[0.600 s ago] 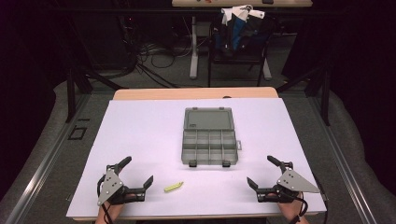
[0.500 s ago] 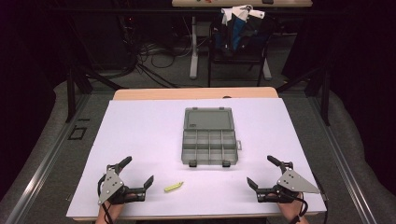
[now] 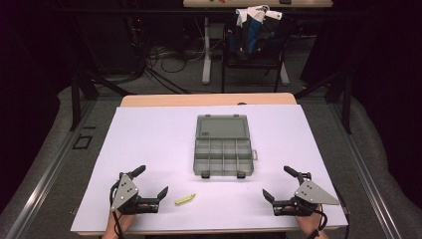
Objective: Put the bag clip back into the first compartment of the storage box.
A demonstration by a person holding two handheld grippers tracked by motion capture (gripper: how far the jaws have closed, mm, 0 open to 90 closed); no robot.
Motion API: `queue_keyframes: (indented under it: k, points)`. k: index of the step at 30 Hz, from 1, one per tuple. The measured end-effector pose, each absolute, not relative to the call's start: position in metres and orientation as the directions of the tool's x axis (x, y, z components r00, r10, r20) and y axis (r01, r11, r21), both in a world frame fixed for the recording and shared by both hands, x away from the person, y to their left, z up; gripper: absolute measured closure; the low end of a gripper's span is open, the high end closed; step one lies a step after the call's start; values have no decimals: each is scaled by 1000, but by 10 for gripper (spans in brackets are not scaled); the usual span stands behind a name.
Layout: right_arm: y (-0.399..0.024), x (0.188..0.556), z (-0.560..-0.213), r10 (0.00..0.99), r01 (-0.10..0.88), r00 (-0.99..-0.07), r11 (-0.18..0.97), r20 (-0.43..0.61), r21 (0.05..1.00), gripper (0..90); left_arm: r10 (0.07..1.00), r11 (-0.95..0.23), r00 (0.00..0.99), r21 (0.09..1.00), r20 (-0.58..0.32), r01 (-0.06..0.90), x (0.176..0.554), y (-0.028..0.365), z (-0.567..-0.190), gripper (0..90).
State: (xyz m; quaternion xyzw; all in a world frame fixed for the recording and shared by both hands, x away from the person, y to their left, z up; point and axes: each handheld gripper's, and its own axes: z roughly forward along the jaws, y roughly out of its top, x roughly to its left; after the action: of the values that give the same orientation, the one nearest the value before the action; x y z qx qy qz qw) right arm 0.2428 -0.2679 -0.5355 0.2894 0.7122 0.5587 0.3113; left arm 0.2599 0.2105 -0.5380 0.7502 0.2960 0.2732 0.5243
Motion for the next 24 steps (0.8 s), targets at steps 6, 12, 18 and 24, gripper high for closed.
queue_keyframes:
  k: [6, 12, 18, 24]
  points:
    - [-270, 245, -535, 766, 69, -633, 201, -113, 977, 0, 699, -348, 706, 916, 111, 201, 269, 200, -531, 0]
    - [-269, 244, -535, 757, 68, -644, 203, -112, 977, 0, 649, -461, 751, 848, 121, 261, 276, 189, -529, 1]
    - [-267, 247, -536, 754, 84, -648, 209, -106, 974, 0, 615, -547, 776, 784, 140, 292, 278, 182, -529, 2]
    - [-265, 247, -536, 748, 78, -654, 216, -114, 973, 0, 576, -614, 804, 727, 148, 306, 280, 170, -530, 0]
